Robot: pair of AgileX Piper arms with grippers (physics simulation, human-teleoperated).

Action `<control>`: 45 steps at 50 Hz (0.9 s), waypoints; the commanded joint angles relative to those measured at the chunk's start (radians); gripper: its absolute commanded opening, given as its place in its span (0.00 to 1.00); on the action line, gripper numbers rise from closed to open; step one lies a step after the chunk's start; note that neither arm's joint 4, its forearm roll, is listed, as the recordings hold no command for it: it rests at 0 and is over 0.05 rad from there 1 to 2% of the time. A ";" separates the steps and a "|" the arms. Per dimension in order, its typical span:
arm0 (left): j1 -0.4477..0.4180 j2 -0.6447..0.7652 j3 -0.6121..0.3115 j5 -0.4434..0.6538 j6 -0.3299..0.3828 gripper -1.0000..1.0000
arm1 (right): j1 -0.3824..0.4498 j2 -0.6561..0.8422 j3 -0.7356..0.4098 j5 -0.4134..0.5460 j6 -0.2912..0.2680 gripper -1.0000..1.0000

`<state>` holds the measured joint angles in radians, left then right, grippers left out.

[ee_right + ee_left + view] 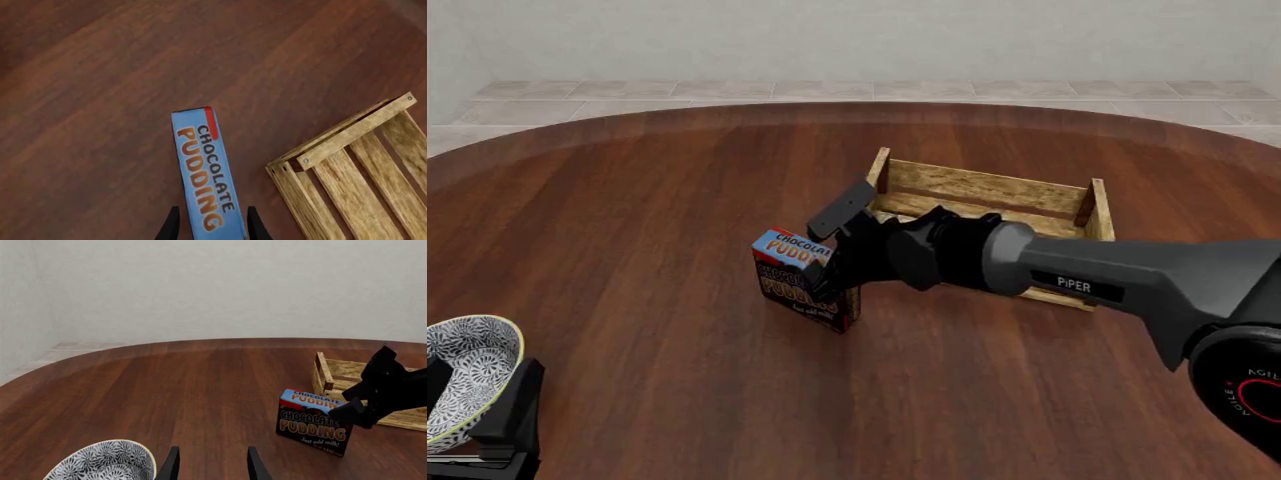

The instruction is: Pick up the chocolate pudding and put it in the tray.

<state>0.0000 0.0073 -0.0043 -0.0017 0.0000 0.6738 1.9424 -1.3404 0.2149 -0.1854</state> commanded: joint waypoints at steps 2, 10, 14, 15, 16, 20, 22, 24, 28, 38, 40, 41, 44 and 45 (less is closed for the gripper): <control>0.000 0.000 0.000 0.000 0.000 1.00 | -0.005 0.006 0.005 -0.005 0.002 1.00; 0.000 0.000 0.000 0.000 0.000 1.00 | -0.002 0.013 0.015 -0.016 0.006 1.00; 0.000 0.000 0.000 0.000 0.000 1.00 | -0.001 0.019 0.016 -0.022 0.009 1.00; 0.000 0.000 0.000 0.000 0.000 1.00 | 0.002 0.018 0.018 -0.022 0.012 1.00; 0.000 0.000 0.000 0.000 0.000 1.00 | 0.002 0.018 0.018 -0.022 0.012 1.00; 0.000 0.000 0.000 0.000 0.000 1.00 | 0.004 0.020 0.023 -0.027 0.013 1.00; 0.000 0.000 0.000 0.000 0.000 1.00 | 0.001 0.022 0.020 -0.026 0.015 1.00; 0.000 0.000 0.000 0.000 0.000 1.00 | 0.001 0.022 0.024 -0.029 0.015 1.00; 0.000 0.000 0.000 0.000 0.000 1.00 | 0.002 0.025 0.027 -0.032 0.017 1.00; 0.000 0.000 0.000 0.000 0.000 1.00 | 0.008 0.022 0.031 -0.035 0.022 1.00; 0.000 0.000 0.000 0.000 0.000 1.00 | 0.005 0.026 0.029 -0.035 0.022 1.00; 0.000 0.000 0.000 0.000 0.000 1.00 | 0.005 0.026 0.030 -0.036 0.023 1.00; 0.000 0.000 0.000 0.000 0.000 1.00 | 0.005 0.030 0.035 -0.042 0.022 1.00; 0.000 0.000 0.000 0.000 0.000 1.00 | 0.006 0.028 0.039 -0.043 0.021 1.00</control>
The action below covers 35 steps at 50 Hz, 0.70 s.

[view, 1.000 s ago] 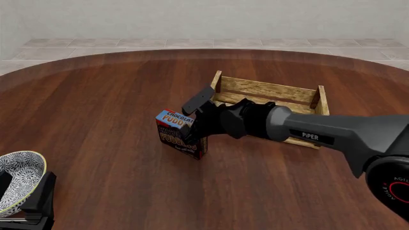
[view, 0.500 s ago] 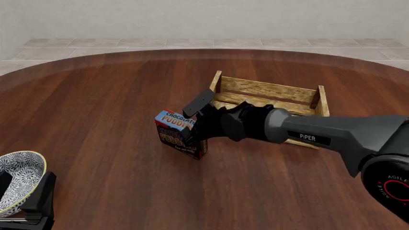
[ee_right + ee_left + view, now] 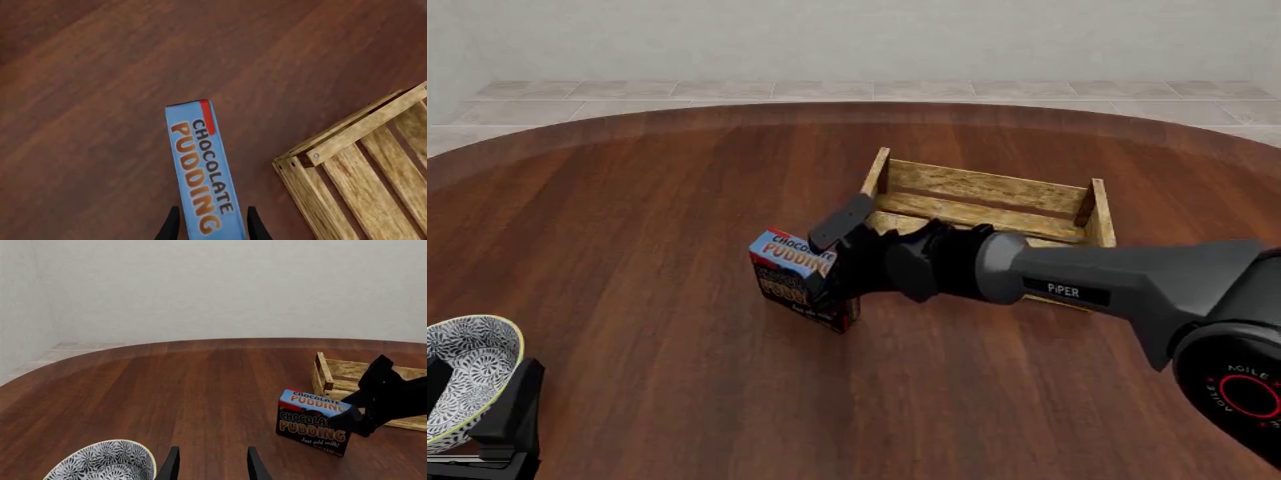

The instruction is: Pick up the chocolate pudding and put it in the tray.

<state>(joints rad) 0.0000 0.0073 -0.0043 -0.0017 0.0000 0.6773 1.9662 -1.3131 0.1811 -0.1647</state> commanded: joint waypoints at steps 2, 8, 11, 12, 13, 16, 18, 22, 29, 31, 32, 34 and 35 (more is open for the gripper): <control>0.000 0.000 0.000 0.000 0.000 1.00 | 0.001 0.002 0.012 -0.010 -0.002 1.00; 0.000 0.000 0.000 0.000 0.000 1.00 | -0.035 -0.007 0.004 -0.014 -0.037 0.00; 0.000 0.000 0.000 0.000 0.000 1.00 | -0.022 -0.018 0.006 -0.007 -0.028 0.00; 0.000 0.000 0.000 0.000 0.000 1.00 | -0.022 -0.018 0.006 -0.007 -0.028 0.00; 0.000 0.000 0.000 0.000 0.000 1.00 | -0.014 -0.030 0.016 -0.008 -0.032 0.00; 0.000 0.000 0.000 0.000 0.000 1.00 | -0.014 -0.042 0.016 -0.005 -0.036 0.00; 0.000 0.000 0.000 0.000 0.000 1.00 | -0.016 -0.058 0.014 0.002 -0.039 0.00; 0.000 0.000 0.000 0.000 0.000 1.00 | -0.010 -0.082 0.019 0.010 -0.046 0.00; 0.000 0.000 0.000 0.000 0.000 1.00 | -0.002 -0.146 0.017 0.037 -0.051 0.00; 0.000 0.000 0.000 0.000 0.000 1.00 | -0.006 -0.171 0.008 0.053 -0.056 0.00; 0.000 0.000 0.000 0.000 0.000 1.00 | -0.006 -0.183 0.005 0.060 -0.059 0.00; 0.000 0.000 0.000 0.000 0.000 1.00 | -0.010 -0.211 -0.008 0.077 -0.067 0.00; 0.000 0.000 0.000 0.000 0.000 1.00 | -0.012 -0.230 -0.017 0.090 -0.068 0.00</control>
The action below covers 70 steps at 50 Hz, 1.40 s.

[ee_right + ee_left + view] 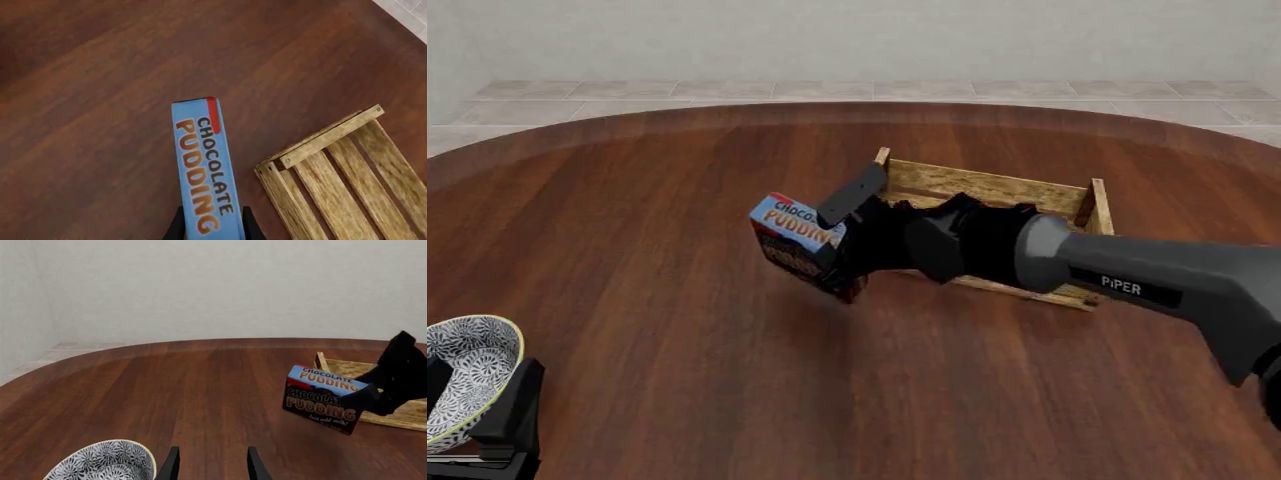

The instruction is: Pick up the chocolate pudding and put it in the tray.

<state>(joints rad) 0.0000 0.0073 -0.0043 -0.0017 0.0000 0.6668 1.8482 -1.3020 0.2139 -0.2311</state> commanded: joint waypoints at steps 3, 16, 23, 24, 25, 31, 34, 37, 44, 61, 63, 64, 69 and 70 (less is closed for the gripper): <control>0.000 0.000 0.000 0.000 0.000 1.00 | -0.006 -0.153 -0.051 0.089 -0.010 0.00; 0.000 0.000 0.000 0.000 0.000 1.00 | -0.071 -0.285 -0.107 0.208 -0.097 0.00; 0.000 0.000 0.000 0.000 0.000 1.00 | -0.117 -0.339 -0.127 0.260 -0.149 0.00; 0.000 0.000 0.000 0.000 0.000 1.00 | -0.116 -0.348 -0.124 0.266 -0.153 0.00; 0.000 0.000 0.000 0.000 0.000 1.00 | -0.118 -0.358 -0.116 0.265 -0.165 0.00; 0.000 0.000 0.000 0.000 0.000 1.00 | -0.150 -0.395 -0.098 0.282 -0.205 0.00; 0.000 0.000 0.000 0.000 0.000 1.00 | -0.169 -0.418 -0.084 0.289 -0.235 0.00; 0.000 0.000 0.000 0.000 0.000 1.00 | -0.187 -0.429 -0.074 0.295 -0.259 0.00; 0.000 0.000 0.000 0.000 0.000 1.00 | -0.222 -0.446 -0.067 0.305 -0.287 0.00; 0.000 0.000 0.000 0.000 0.000 1.00 | -0.311 -0.466 -0.072 0.308 -0.345 0.00; 0.000 0.000 0.000 0.000 0.000 1.00 | -0.310 -0.467 -0.071 0.309 -0.347 0.00; 0.000 0.000 0.000 0.000 0.000 1.00 | -0.316 -0.464 -0.073 0.305 -0.350 0.00; 0.000 0.000 0.000 0.000 0.000 1.00 | -0.329 -0.446 -0.074 0.288 -0.348 0.00; 0.000 0.000 0.000 0.000 0.000 1.00 | -0.329 -0.446 -0.074 0.288 -0.348 0.00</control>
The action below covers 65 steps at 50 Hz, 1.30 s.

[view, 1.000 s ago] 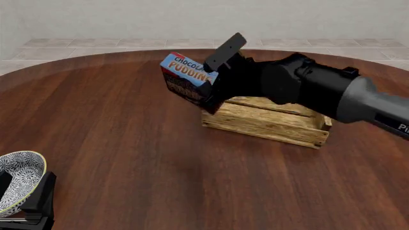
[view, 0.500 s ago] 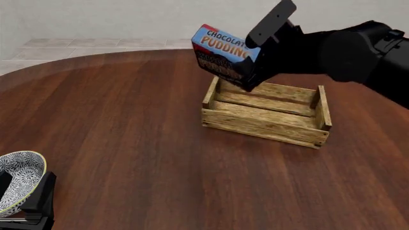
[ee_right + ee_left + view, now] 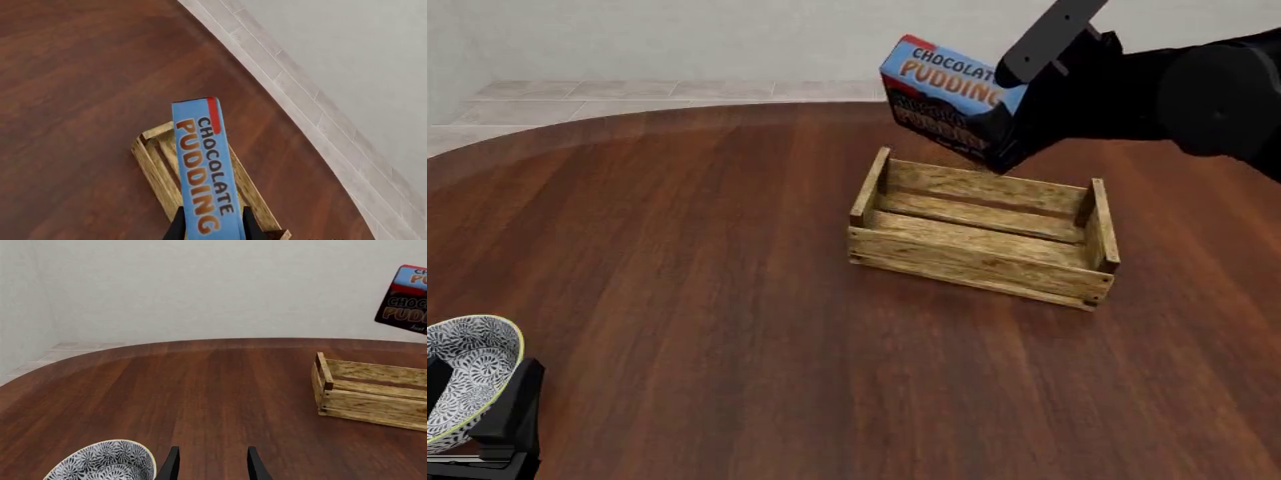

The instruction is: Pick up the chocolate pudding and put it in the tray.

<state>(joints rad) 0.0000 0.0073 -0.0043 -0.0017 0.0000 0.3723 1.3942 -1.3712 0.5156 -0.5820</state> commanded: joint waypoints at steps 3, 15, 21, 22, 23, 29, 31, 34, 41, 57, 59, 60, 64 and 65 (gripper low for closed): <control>0.000 0.000 0.000 0.000 0.000 1.00 | -0.052 0.030 -0.010 -0.032 -0.001 0.00; 0.000 0.000 0.000 0.000 0.000 1.00 | -0.101 0.057 -0.026 -0.048 -0.020 0.00; 0.000 0.000 0.000 0.000 0.000 1.00 | -0.114 0.076 -0.022 -0.064 -0.011 0.00; 0.000 0.000 0.000 0.000 0.000 1.00 | -0.115 0.081 -0.023 -0.067 -0.008 0.00; 0.000 0.000 0.000 0.000 0.000 1.00 | -0.114 0.086 -0.023 -0.071 -0.005 0.00; 0.000 0.000 0.000 0.000 0.000 1.00 | -0.124 0.104 -0.032 -0.077 0.005 0.00; 0.000 0.000 0.000 0.000 0.000 1.00 | -0.127 0.114 -0.027 -0.089 0.008 0.00; 0.000 0.000 0.000 0.000 0.000 1.00 | -0.126 0.128 -0.025 -0.101 0.015 0.00; 0.000 0.000 0.000 0.000 0.000 1.00 | -0.125 0.138 -0.026 -0.103 0.026 0.00; 0.000 0.000 0.000 0.000 0.000 1.00 | -0.144 0.179 0.006 -0.159 0.061 0.00; 0.000 0.000 0.000 0.000 0.000 1.00 | -0.145 0.179 0.011 -0.163 0.062 0.00; 0.000 0.000 0.000 0.000 0.000 1.00 | -0.145 0.176 0.017 -0.164 0.063 0.00; 0.000 0.000 0.000 0.000 0.000 1.00 | -0.150 0.182 0.029 -0.178 0.067 0.00; 0.000 0.000 0.000 0.000 0.000 1.00 | -0.150 0.182 0.034 -0.181 0.066 0.00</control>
<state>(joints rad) 0.0000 0.0073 -0.0043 -0.0017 0.0000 0.2309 1.5654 -1.3607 0.3635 -0.5461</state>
